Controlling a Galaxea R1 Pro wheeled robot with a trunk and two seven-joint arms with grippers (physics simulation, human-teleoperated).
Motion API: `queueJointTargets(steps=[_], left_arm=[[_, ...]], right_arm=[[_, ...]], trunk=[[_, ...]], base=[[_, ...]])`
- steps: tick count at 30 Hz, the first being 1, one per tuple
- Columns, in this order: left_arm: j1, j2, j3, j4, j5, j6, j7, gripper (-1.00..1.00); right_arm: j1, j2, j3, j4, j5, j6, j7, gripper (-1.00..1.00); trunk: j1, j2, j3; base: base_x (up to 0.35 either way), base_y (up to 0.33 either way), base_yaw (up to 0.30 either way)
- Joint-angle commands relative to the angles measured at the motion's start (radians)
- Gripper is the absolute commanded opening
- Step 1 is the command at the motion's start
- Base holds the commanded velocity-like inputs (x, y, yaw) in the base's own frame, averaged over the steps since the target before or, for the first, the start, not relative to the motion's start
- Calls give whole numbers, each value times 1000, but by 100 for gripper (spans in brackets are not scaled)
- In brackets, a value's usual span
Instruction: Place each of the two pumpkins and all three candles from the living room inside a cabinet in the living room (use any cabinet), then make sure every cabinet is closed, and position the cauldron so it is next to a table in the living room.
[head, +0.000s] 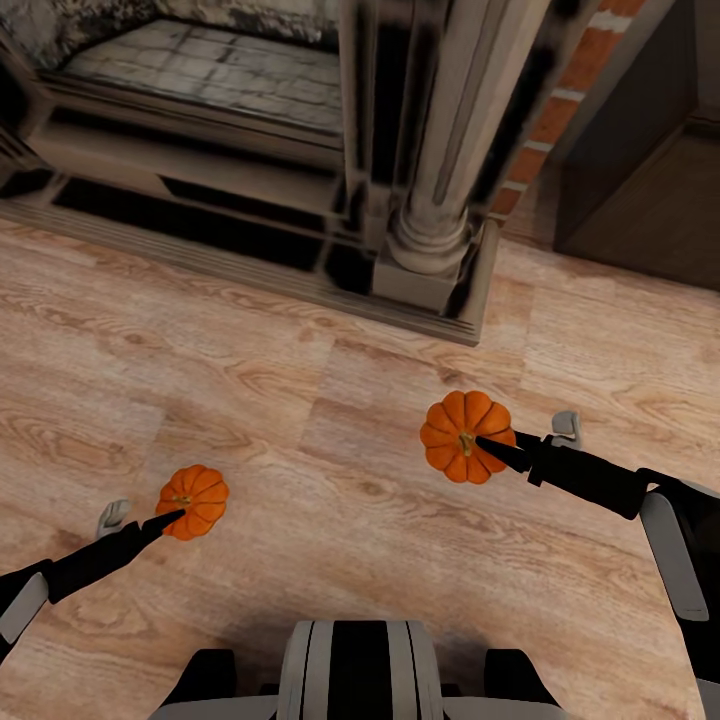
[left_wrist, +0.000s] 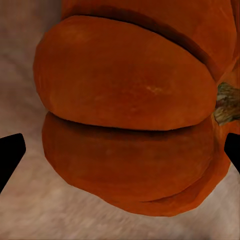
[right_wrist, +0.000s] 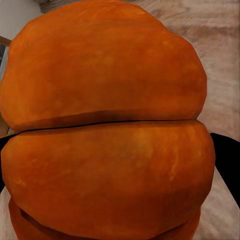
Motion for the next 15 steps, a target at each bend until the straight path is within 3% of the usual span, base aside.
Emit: queueJointTargets(steps=[1, 7, 15], left_arm=[[0, 0, 1, 0, 4, 8, -1, 100], [-2, -1, 0, 3, 1, 8, 6, 100], [-15, -18, -2, 6, -6, 8, 19, 100]], right_arm=[[0, 0, -1, 0, -4, 6, 1, -100], [-1, 0, -1, 0, -4, 6, 1, -100], [2, -1, -39, 0, -4, 6, 12, -100]], trunk=[[0, 0, 0], [0, 0, 0], [0, 0, 0]], base=[[0, 0, -30], [0, 0, -12], [0, 0, -1]])
